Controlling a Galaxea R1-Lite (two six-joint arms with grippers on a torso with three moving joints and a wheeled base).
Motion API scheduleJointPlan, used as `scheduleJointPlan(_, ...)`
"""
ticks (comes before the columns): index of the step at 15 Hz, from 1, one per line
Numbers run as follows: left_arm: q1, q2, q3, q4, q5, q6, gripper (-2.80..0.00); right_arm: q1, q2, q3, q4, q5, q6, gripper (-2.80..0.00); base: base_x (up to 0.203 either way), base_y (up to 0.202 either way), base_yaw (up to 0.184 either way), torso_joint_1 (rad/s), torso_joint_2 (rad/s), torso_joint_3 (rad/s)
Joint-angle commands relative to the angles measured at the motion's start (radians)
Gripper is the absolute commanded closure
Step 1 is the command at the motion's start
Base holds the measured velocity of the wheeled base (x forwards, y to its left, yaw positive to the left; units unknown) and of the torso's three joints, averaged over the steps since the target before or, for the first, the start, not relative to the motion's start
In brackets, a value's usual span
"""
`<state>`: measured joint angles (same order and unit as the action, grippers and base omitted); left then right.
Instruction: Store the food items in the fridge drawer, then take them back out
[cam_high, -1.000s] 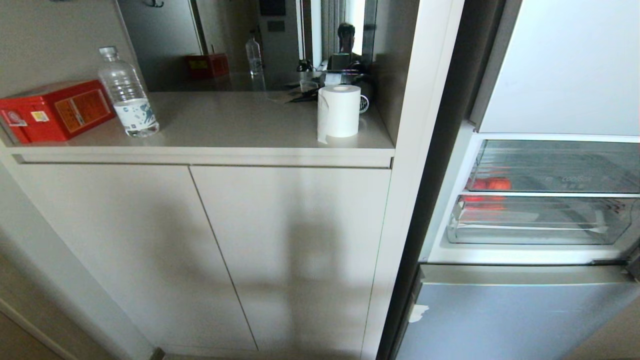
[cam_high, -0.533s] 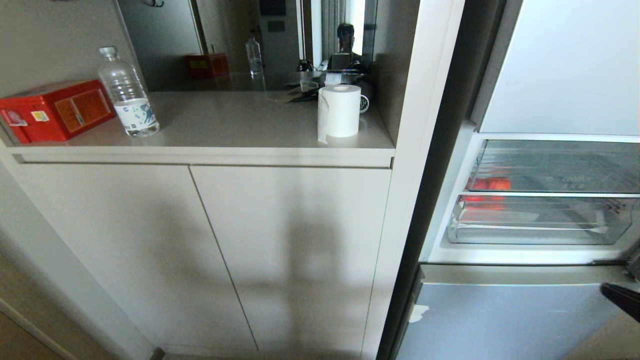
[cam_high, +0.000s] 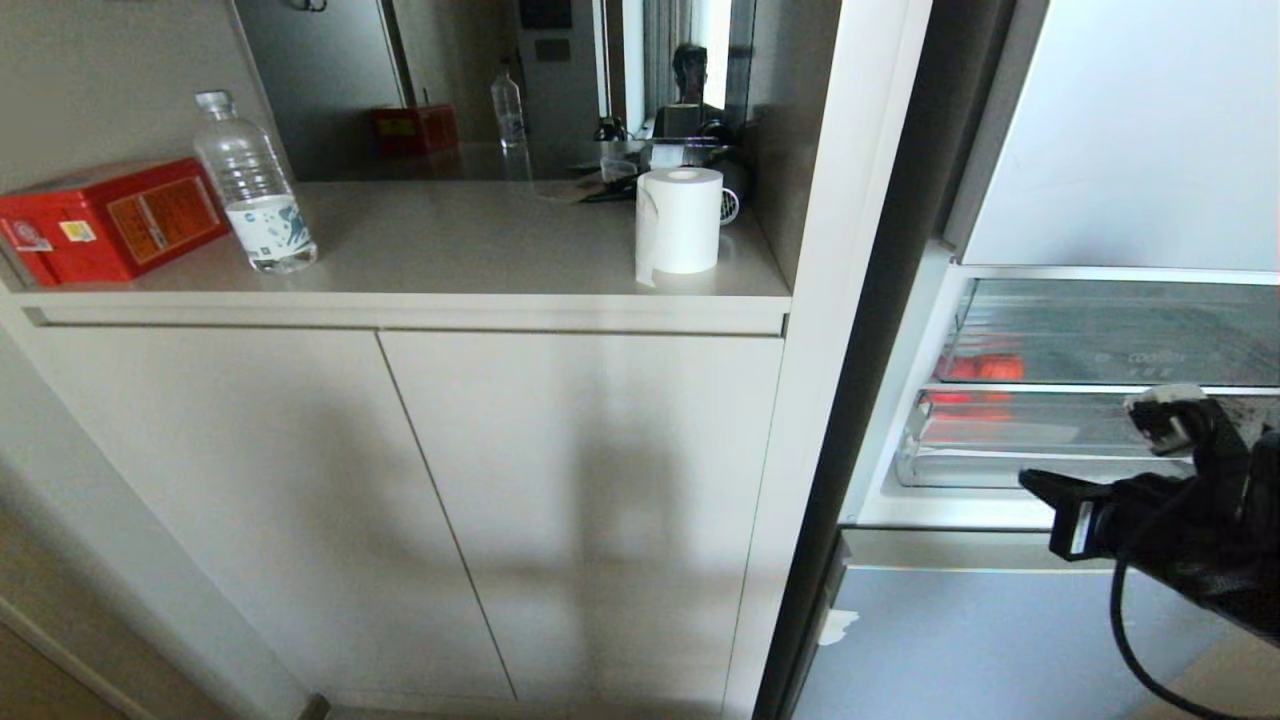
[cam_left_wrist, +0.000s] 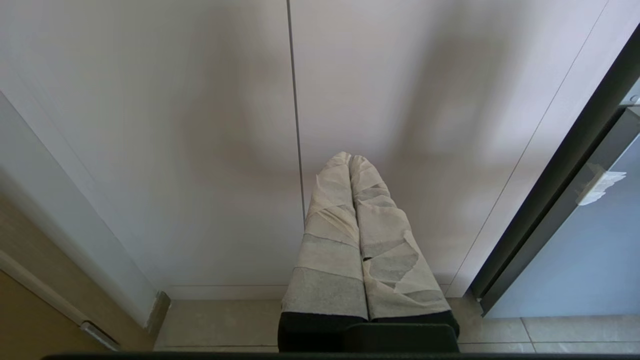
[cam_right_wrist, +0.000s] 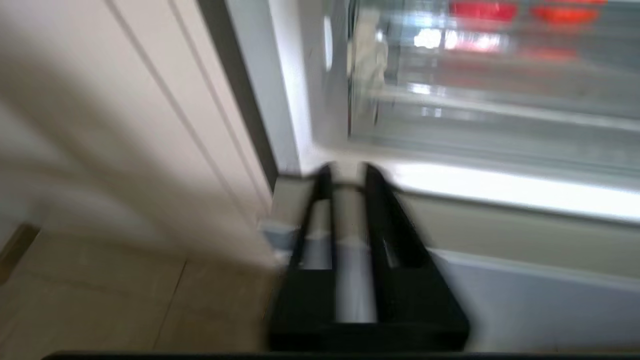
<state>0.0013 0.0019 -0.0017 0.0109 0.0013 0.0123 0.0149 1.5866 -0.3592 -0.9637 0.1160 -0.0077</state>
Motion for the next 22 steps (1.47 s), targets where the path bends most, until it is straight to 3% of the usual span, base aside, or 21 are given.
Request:
scheduleJointPlan(1,0.000,0.000,0.000,0.000,0.000,0.000,0.00,0.001,0.169,-0.019,-0.105,0.002,-0.001,-2.80,0.000,0.000,0.000,0.000,0.00,0.000)
scheduleJointPlan(4,0.000,0.000,0.000,0.000,0.000,0.000,0.00,0.000,0.281,-0.035,-0.219,0.003,0.003,-2.80,0.000,0.000,0.000,0.000,0.00,0.000)
scheduleJointPlan(9,0.000,0.000,0.000,0.000,0.000,0.000,0.00,0.000,0.527,-0.008,-0.546,0.008,-0.002,-2.80,0.000,0.000,0.000,0.000,0.00,0.000)
scheduleJointPlan(22,0.000,0.000,0.000,0.000,0.000,0.000,0.00,0.002,0.575,-0.142,-0.566,-0.042,0.015,-2.80,0.000,0.000,0.000,0.000,0.00,0.000)
